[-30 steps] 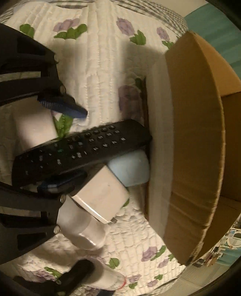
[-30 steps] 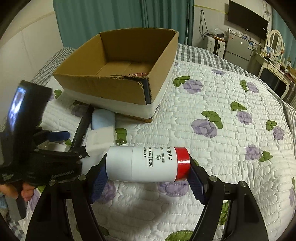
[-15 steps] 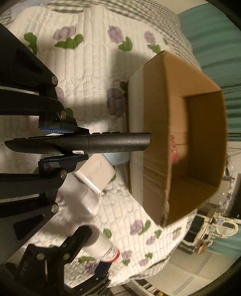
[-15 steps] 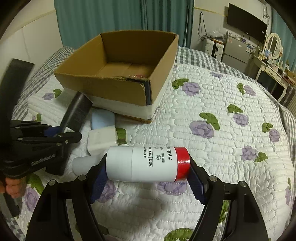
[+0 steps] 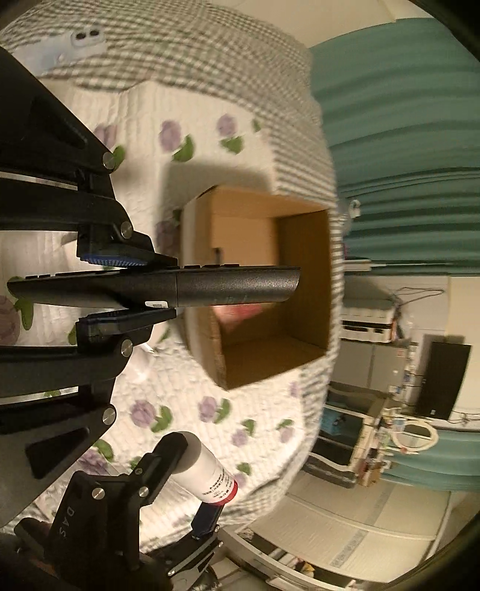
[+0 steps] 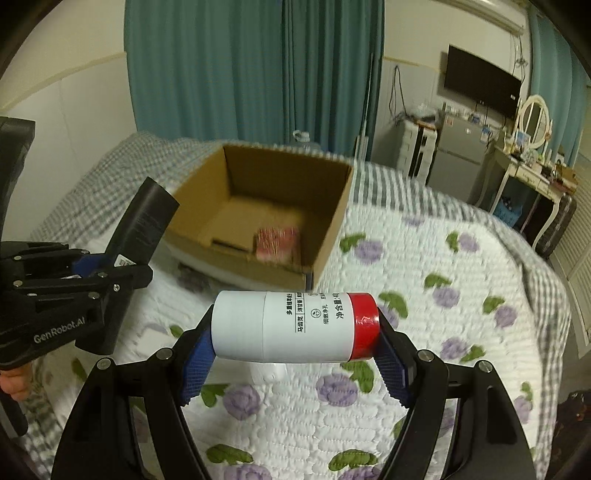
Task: Organize rigid objects
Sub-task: 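Lower the remote into the box with the left tool while the right tool drops the bottle in, then grasp the white rectangular block with the left tool while the right tool grasps the white charger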
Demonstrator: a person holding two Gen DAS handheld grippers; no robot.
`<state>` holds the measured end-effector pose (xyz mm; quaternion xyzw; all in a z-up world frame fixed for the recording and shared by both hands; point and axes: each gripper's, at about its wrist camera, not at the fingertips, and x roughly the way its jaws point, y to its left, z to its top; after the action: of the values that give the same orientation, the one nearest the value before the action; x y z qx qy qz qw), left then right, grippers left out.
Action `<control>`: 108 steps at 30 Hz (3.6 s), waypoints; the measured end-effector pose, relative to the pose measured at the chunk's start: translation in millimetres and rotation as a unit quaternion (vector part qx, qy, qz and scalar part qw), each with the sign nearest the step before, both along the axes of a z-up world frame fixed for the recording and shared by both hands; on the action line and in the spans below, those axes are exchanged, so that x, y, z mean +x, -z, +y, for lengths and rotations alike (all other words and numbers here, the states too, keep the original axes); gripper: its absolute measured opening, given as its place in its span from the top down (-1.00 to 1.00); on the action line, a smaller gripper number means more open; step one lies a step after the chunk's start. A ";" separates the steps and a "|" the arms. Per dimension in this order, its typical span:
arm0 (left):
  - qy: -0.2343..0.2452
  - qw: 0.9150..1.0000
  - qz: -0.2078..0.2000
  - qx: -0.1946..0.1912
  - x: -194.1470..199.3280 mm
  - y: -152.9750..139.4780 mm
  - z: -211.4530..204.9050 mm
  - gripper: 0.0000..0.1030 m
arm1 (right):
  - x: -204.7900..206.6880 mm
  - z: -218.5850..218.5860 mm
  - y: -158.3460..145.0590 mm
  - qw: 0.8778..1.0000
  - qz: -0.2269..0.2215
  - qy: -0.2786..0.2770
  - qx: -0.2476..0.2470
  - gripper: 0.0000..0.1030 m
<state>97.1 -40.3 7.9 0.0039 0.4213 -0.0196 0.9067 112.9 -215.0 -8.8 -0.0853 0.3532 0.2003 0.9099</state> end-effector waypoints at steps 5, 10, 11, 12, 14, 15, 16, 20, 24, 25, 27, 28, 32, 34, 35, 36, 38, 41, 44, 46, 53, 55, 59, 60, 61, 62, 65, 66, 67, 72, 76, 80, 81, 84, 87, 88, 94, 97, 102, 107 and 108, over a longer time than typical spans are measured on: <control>-0.006 1.000 -0.029 0.002 9.1 -40.0 14.0 0.63 | 1.3 10.3 -38.1 0.999 -0.036 -0.013 0.005 -0.48; -0.015 0.999 -0.049 0.013 34.9 -60.1 25.2 0.63 | 16.6 24.7 -66.3 0.997 -0.067 -0.029 0.013 -0.48; -0.017 0.999 -0.050 0.010 41.4 -61.8 27.7 0.63 | 23.4 29.0 -72.2 0.996 -0.075 -0.033 0.017 -0.48; -0.019 0.998 -0.051 0.010 48.7 -62.7 29.8 0.63 | 27.8 31.6 -75.5 0.996 -0.080 -0.036 0.019 -0.48; -0.023 0.998 -0.051 0.015 67.4 -61.8 33.0 0.63 | 39.6 37.0 -81.2 0.995 -0.090 -0.042 0.028 -0.48; -0.024 0.998 -0.050 0.017 77.4 -59.8 33.8 0.63 | 47.9 40.6 -83.2 0.994 -0.093 -0.045 0.032 -0.48; -0.024 0.998 -0.049 0.016 87.0 -56.4 34.4 0.63 | 54.9 43.1 -83.8 0.994 -0.096 -0.046 0.035 -0.48; -0.019 0.999 -0.034 0.024 121.8 -32.8 30.2 0.63 | 87.9 53.5 -75.7 0.993 -0.099 -0.050 0.038 -0.48; -0.011 0.999 -0.009 0.032 146.8 0.9 24.1 0.62 | 120.2 57.5 -53.3 0.995 -0.089 -0.043 0.033 -0.48; -0.010 0.999 -0.001 0.032 152.4 11.3 23.1 0.62 | 126.1 56.7 -47.1 0.995 -0.085 -0.041 0.032 -0.48; -0.008 0.999 0.013 0.030 160.4 27.0 22.4 0.63 | 138.1 54.1 -35.7 0.996 -0.075 -0.037 0.031 -0.48; -0.009 0.999 0.022 0.029 164.8 36.8 22.7 0.62 | 142.9 53.3 -30.4 0.996 -0.070 -0.034 0.032 -0.48; -0.010 0.999 0.044 0.031 175.0 59.5 23.6 0.62 | 158.0 52.4 -9.1 0.998 -0.052 -0.028 0.033 -0.48; -0.015 0.998 0.052 0.032 178.7 67.6 24.9 0.62 | 162.6 50.6 -1.1 0.998 -0.046 -0.027 0.032 -0.48; -0.020 0.998 0.055 0.031 180.3 71.5 26.1 0.62 | 164.7 49.1 2.4 0.998 -0.043 -0.025 0.031 -0.48; -0.022 0.998 0.058 0.029 181.3 74.2 26.7 0.62 | 166.8 48.1 5.5 0.998 -0.039 -0.023 0.031 -0.48; -0.025 0.997 0.067 0.026 182.2 80.7 27.2 0.55 | 167.8 46.1 10.0 0.999 -0.035 -0.020 0.031 -0.48; -0.027 0.997 0.067 0.034 178.9 82.2 26.6 0.24 | 167.0 43.1 12.2 0.999 -0.034 -0.017 0.031 -0.48; -0.032 0.997 0.052 0.039 170.2 72.4 25.4 -0.15 | 164.0 41.9 12.8 0.999 -0.033 -0.016 0.028 -0.48; -0.025 0.998 0.038 0.040 160.8 62.4 24.8 -0.15 | 161.7 41.5 10.6 0.999 -0.035 -0.014 0.028 -0.48; -0.034 0.998 -0.022 0.044 125.2 29.5 31.8 -0.19 | 158.5 43.2 3.8 0.999 -0.041 -0.015 0.032 -0.48; -0.042 0.997 -0.041 0.040 114.3 24.2 36.4 -0.21 | 159.0 47.8 6.3 0.999 -0.038 -0.021 0.029 -0.48; -0.053 0.996 -0.056 0.036 101.0 26.0 46.3 -0.22 | 162.4 61.2 23.3 0.999 -0.020 -0.032 0.016 -0.48; -0.055 0.996 -0.059 0.035 98.9 26.7 48.6 -0.22 | 164.7 65.1 29.9 0.999 -0.013 -0.033 0.012 -0.48; -0.058 0.996 -0.061 0.034 98.9 27.8 51.4 -0.22 | 167.0 69.1 36.8 0.999 -0.006 -0.035 0.007 -0.48; -0.060 0.996 -0.061 0.034 100.5 29.3 53.7 -0.22 | 169.0 72.6 43.0 0.999 -0.001 -0.036 0.001 -0.48; -0.067 0.995 -0.063 0.033 101.1 32.9 60.5 -0.22 | 173.9 79.5 57.8 0.999 0.009 -0.035 -0.010 -0.48; -0.068 0.995 -0.062 0.030 100.7 34.8 63.0 -0.23 | 175.0 80.9 61.4 0.999 0.010 -0.033 -0.013 -0.49; -0.070 0.995 -0.060 0.027 98.1 36.6 65.1 -0.23 | 175.1 82.3 63.0 0.999 0.007 -0.032 -0.017 -0.49; -0.067 0.996 -0.056 0.026 87.7 35.6 64.4 -0.23 | 167.0 73.5 48.9 1.000 -0.008 -0.018 0.001 -0.79; -0.064 0.996 -0.064 0.022 69.2 21.6 60.9 -0.23 | 147.1 62.9 23.4 1.000 -0.026 -0.007 0.004 -0.87; -0.060 0.996 -0.064 0.029 39.6 11.4 57.7 -0.27 | 110.5 48.1 -9.6 0.999 -0.054 0.006 0.000 -1.00; -0.059 0.996 -0.062 0.030 32.8 10.7 57.8 -0.29 | 103.8 45.1 -15.9 0.998 -0.057 0.007 0.000 -1.00; -0.066 0.996 -0.055 0.031 12.7 11.1 60.0 -0.29 | 76.4 35.2 -27.6 0.998 -0.063 0.011 -0.002 -1.00; -0.074 0.996 -0.049 0.023 -5.6 15.7 61.1 -0.29 | 50.8 27.6 -22.6 0.998 -0.056 0.009 -0.012 -1.00; -0.075 0.996 -0.047 0.023 -9.3 17.9 59.4 -0.29 | 43.9 23.9 -18.4 0.999 -0.051 0.012 -0.014 -1.00; -0.073 0.997 -0.021 0.018 -25.5 47.5 46.1 -0.29 | 6.1 3.6 22.3 1.000 -0.016 0.014 -0.020 -1.00; -0.073 0.997 0.003 0.021 -27.3 74.2 37.8 -0.29 | -3.4 -4.8 46.0 1.000 0.003 0.010 -0.014 -1.00; -0.058 0.997 0.054 0.026 -25.0 122.8 24.2 -0.29 | 5.0 -7.5 74.0 0.999 0.033 0.015 -0.019 -1.00; -0.030 0.995 0.084 0.036 -22.6 148.4 11.9 -0.29 | 11.6 -3.7 86.8 0.999 0.045 0.013 -0.017 -1.00; -0.022 0.995 0.091 0.035 -21.3 152.7 10.1 -0.29 | 13.5 -3.1 89.8 0.999 0.049 0.013 -0.018 -1.00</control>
<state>75.8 -30.2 -144.8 0.0245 0.5024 0.0148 0.8642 126.4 -218.1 -98.6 -0.0871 0.4020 0.1863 0.8923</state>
